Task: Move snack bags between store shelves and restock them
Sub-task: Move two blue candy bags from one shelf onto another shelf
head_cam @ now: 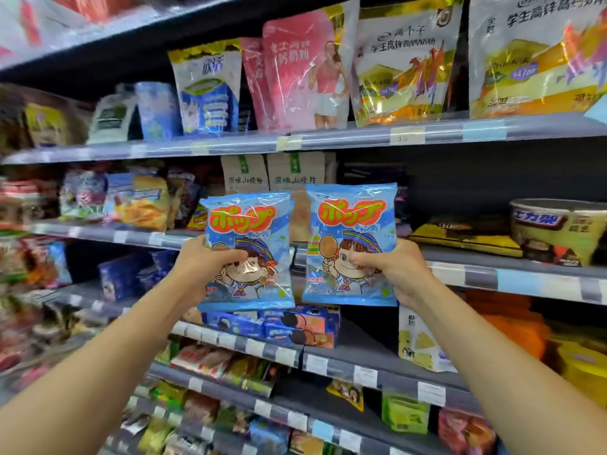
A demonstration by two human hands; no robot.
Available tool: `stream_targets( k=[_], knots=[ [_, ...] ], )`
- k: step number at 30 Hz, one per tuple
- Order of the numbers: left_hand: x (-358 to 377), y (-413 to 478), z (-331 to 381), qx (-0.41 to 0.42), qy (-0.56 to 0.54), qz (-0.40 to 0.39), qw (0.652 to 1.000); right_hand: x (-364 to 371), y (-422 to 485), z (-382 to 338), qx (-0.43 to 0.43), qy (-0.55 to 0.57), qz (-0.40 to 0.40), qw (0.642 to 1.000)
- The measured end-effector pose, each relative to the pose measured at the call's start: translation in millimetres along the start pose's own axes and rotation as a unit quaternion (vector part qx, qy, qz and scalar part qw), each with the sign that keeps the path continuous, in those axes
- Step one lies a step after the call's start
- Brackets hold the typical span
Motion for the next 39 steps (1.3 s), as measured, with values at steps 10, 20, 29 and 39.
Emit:
stream_targets(
  k=[10,20,29,39],
  knots=[
    [-209.3,-36.4,-96.6,-0.028,-0.038,0.058,0.997,164.9,-42.8,72.1,0.061,-0.011,-0.036,0.997],
    [-330.2,-32.6,-196.6,-0.058,-0.065,0.044,0.995,301.3,-64.4,126.3,0.078,-0.008,-0.043,0.996],
    [-339.5,43.8,-217.6,-0.050,-0.114,0.026,0.992,341.3,-6.4,148.7,0.065,-0.025,-0.025,0.997],
    [-337.5,165.9,-204.9,-0.029,-0.133,0.012,0.991,371.0,120.1,175.0,0.055,-0.035,0.011,0.998]
  ],
)
Point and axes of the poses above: each hand's wrist, its own y-axis towards the middle knuckle, its own x-axis out of the palm, z = x × y, the point moved 7 cm from there along y, towards the middle knuckle, and after that the axes turned 11 degrees about y, right-handed, at the moved point
